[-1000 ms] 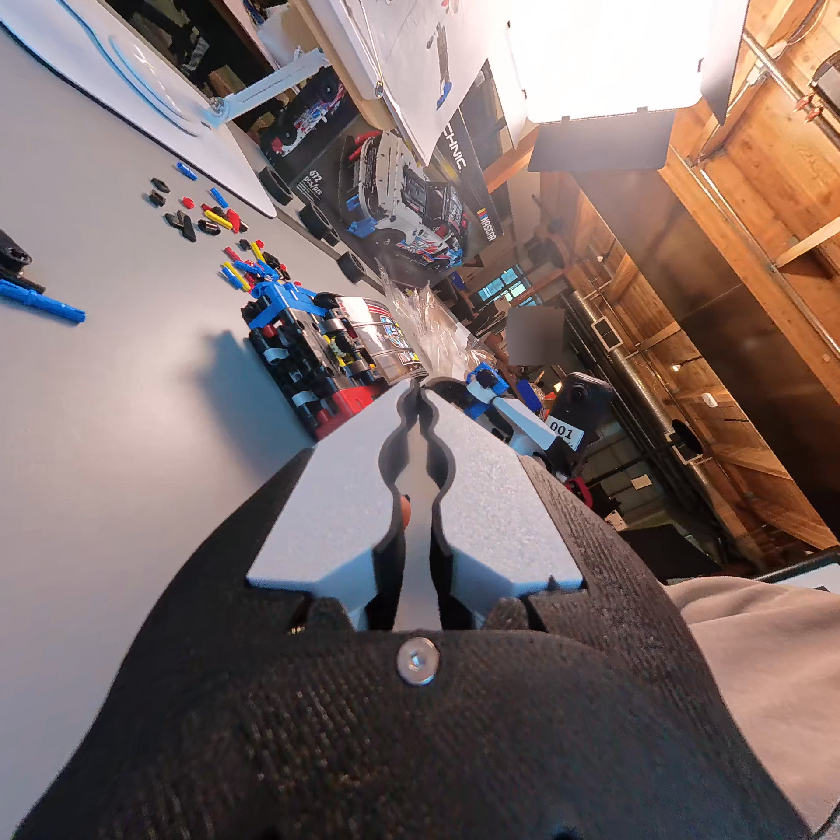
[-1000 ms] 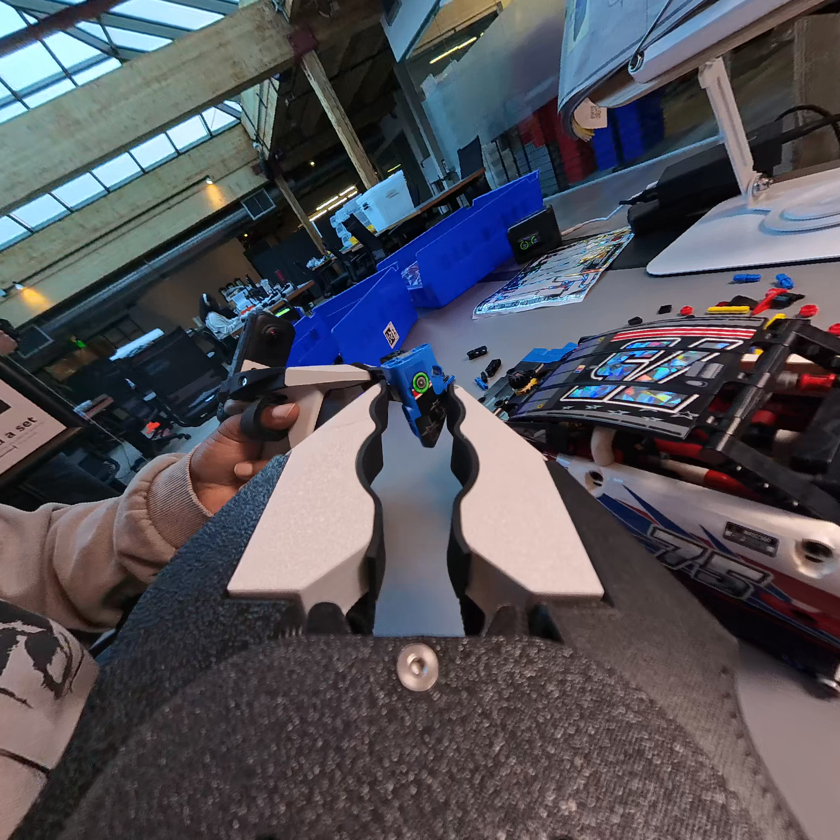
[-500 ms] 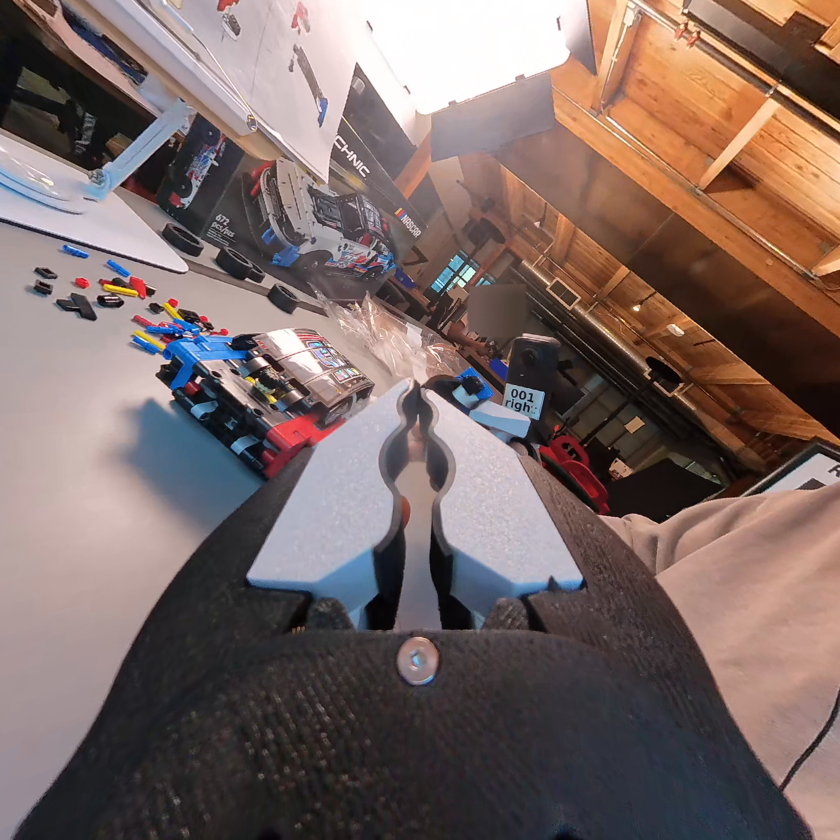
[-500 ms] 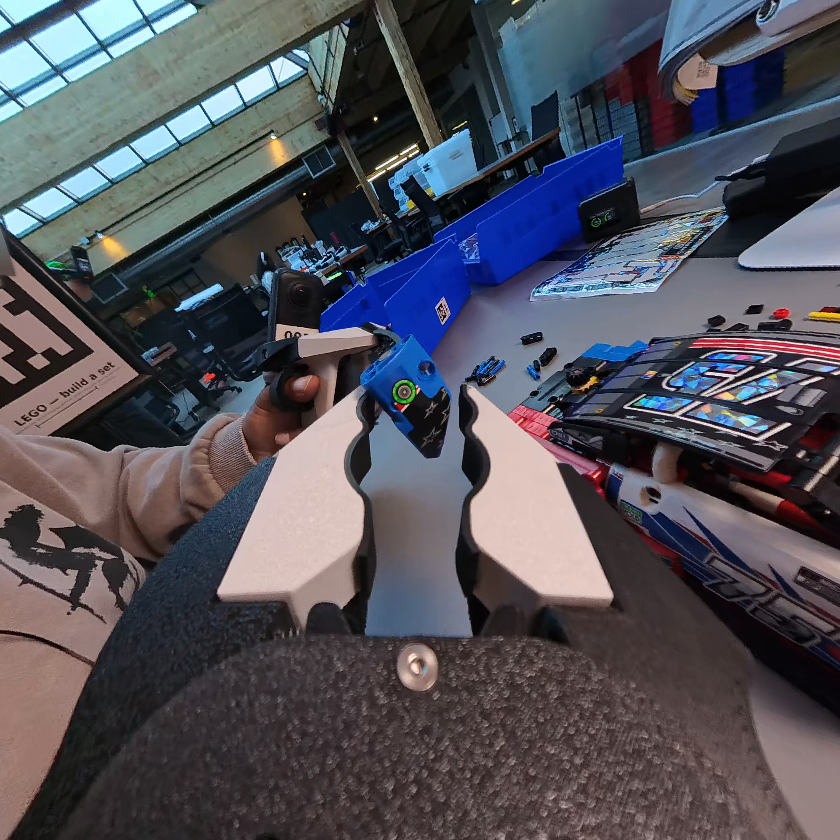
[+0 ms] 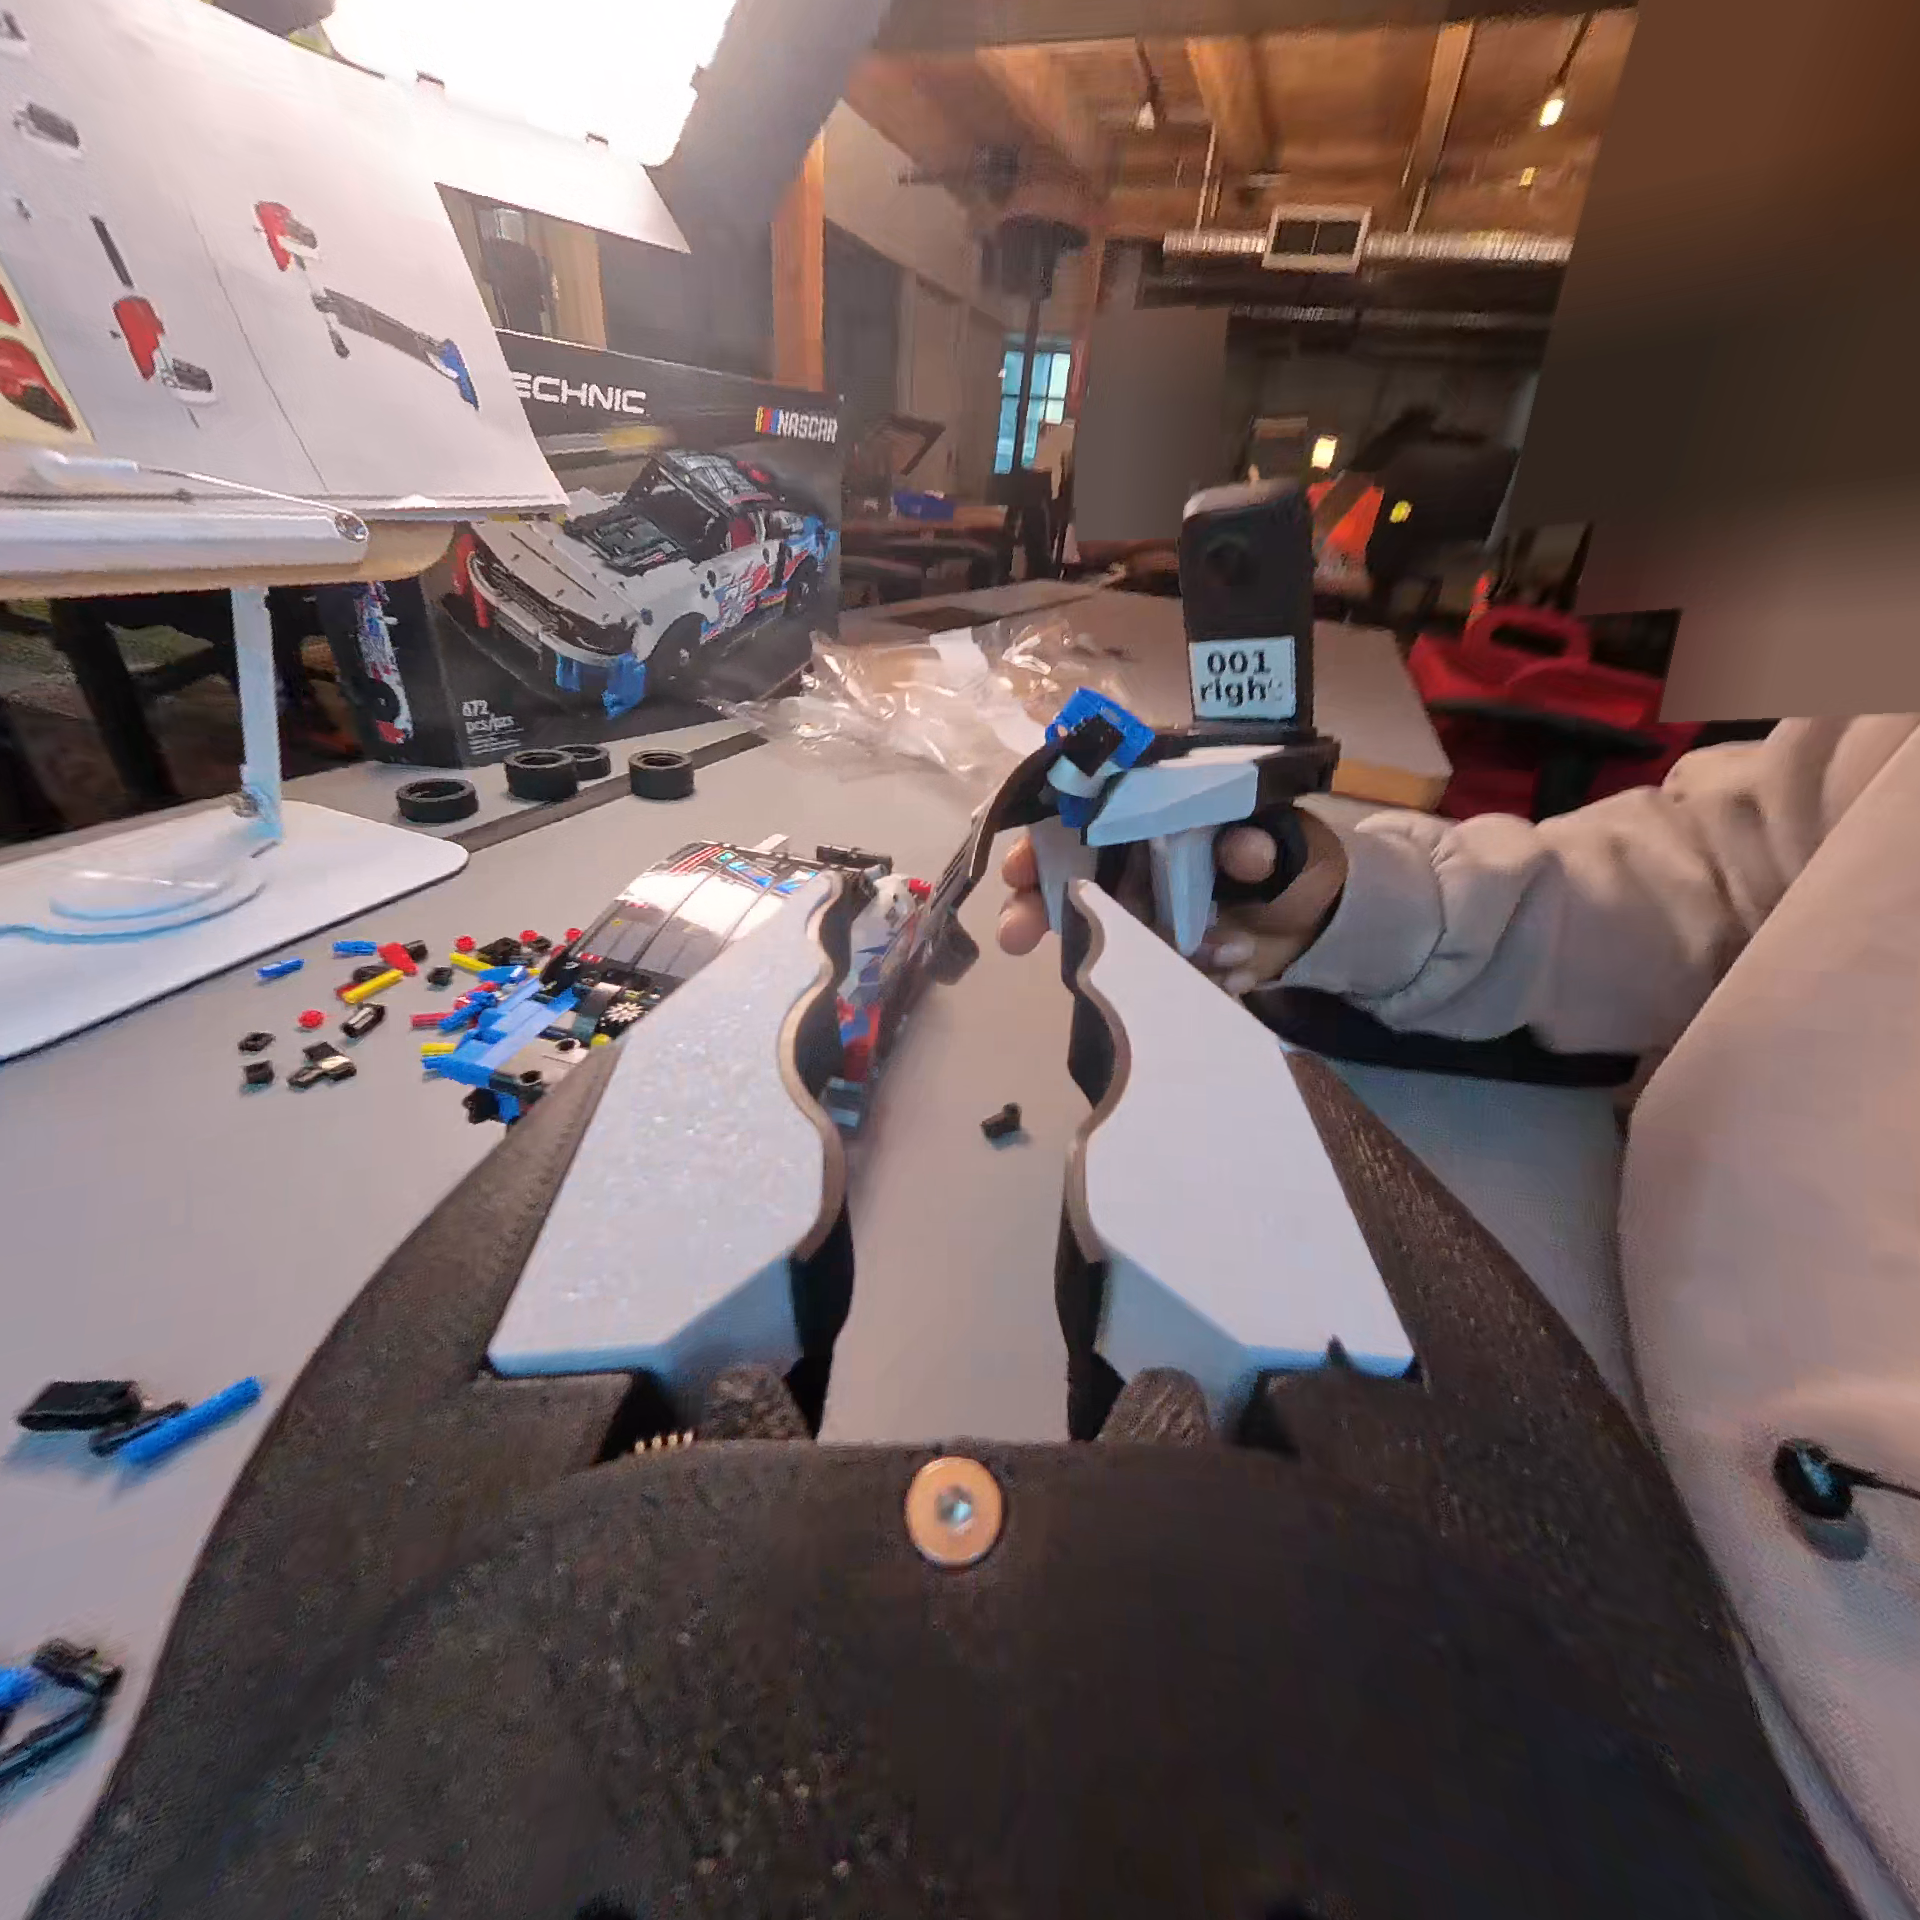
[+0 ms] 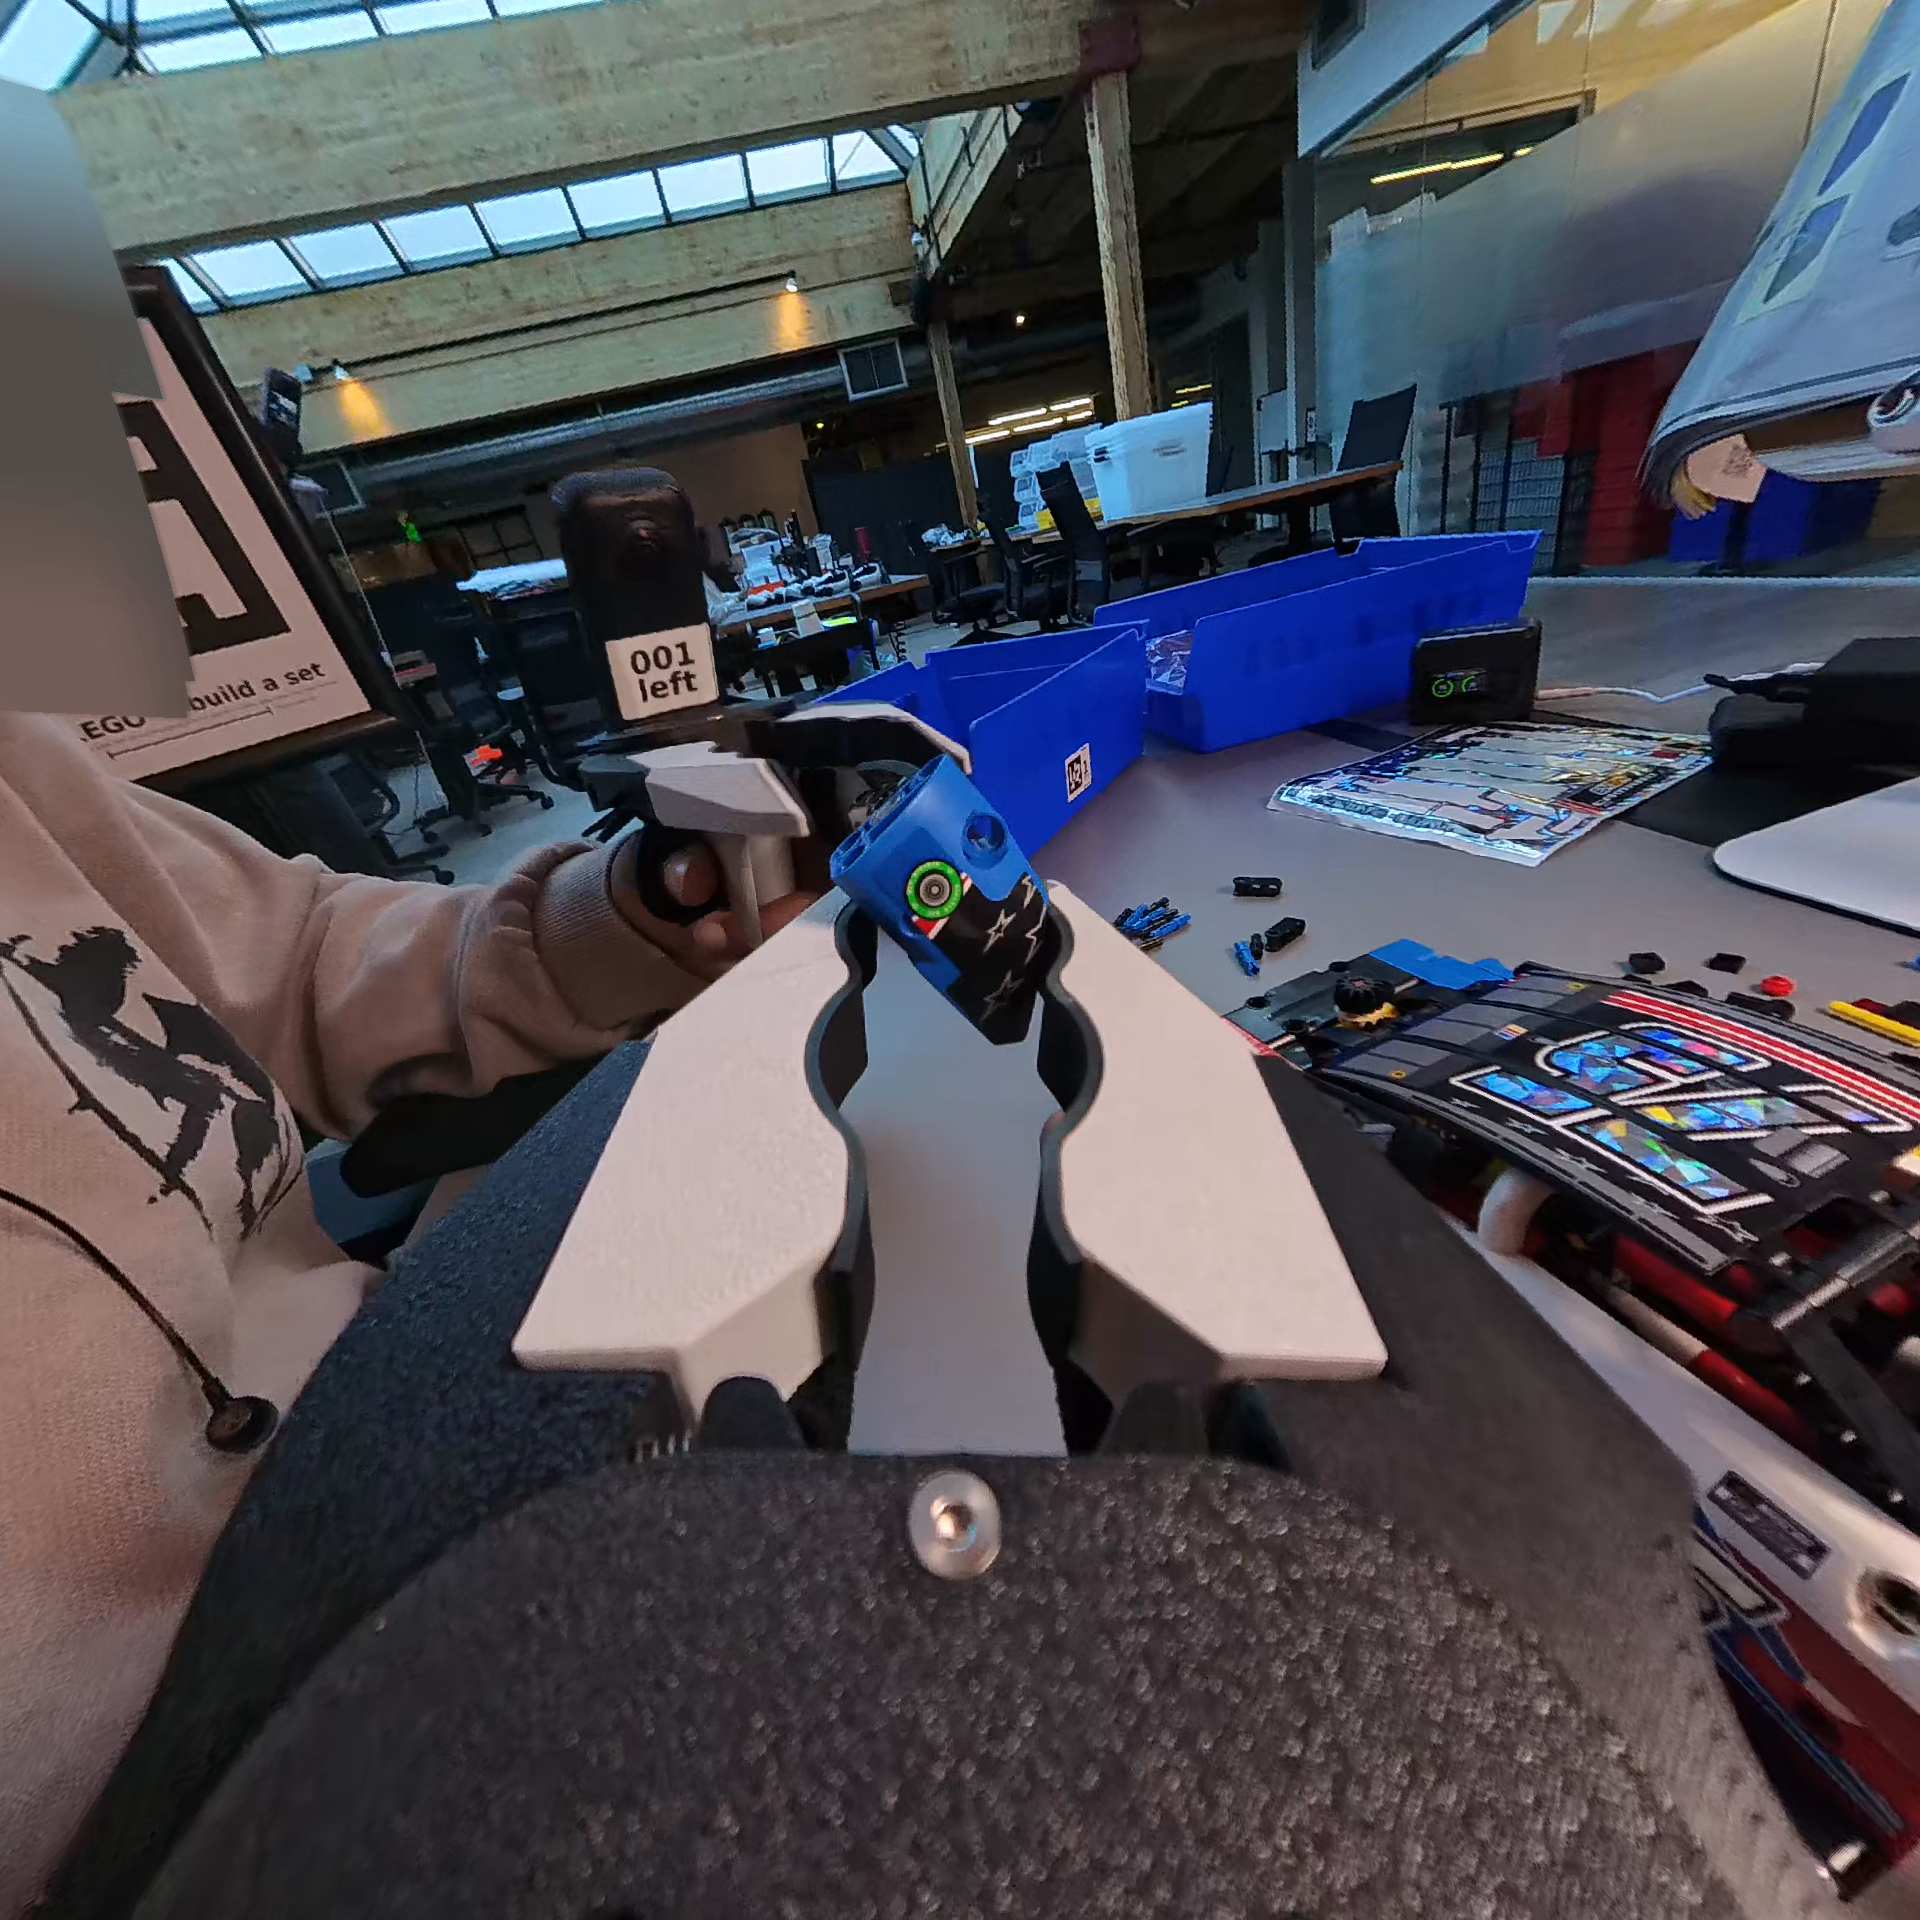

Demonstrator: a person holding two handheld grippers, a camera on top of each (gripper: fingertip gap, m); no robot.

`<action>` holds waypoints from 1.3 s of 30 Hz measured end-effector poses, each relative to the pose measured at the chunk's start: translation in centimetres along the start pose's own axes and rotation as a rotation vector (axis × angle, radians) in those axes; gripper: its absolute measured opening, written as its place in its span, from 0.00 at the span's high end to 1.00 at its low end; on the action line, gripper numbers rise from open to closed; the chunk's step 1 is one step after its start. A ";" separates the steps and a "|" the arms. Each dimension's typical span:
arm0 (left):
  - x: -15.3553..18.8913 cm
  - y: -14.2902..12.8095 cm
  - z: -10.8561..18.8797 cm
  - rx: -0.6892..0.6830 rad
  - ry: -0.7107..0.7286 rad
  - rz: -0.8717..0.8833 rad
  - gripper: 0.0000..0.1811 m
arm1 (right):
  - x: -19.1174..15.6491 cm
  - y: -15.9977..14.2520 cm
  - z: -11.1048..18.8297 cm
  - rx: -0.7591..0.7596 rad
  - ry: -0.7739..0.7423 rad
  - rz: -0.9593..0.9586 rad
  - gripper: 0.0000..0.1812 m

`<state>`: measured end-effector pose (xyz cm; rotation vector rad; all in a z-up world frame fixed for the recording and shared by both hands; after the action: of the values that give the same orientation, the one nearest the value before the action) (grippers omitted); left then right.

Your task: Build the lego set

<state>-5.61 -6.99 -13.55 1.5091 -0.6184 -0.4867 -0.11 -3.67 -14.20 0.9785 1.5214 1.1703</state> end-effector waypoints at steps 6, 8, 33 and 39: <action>0.9 -2.0 -1.9 -0.151 0.081 -0.307 0.92 | -1.5 -1.5 -0.7 -0.065 0.053 0.067 0.85; 1.1 -2.3 -1.9 -0.160 0.090 -0.380 0.99 | -1.6 -1.6 -0.8 -0.069 0.040 0.111 0.85; 0.4 -5.3 -2.0 -0.228 0.055 -0.106 1.00 | 0.7 -2.2 0.0 -0.232 -0.112 0.419 0.88; -0.6 -6.9 -2.2 -0.300 0.083 -0.008 0.98 | 2.3 -3.6 -0.3 -0.315 -0.183 0.204 0.88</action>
<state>-4.10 -5.02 -20.36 1.2403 -0.4524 -0.4971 -1.11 -2.35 -18.19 1.0097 1.0727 1.3744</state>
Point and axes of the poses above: each gripper's, where its closed fingertips meet, z back along the fingers, y out of its top, x = y × z across the jaws, the point moved 1 cm from there along z, back along the fingers
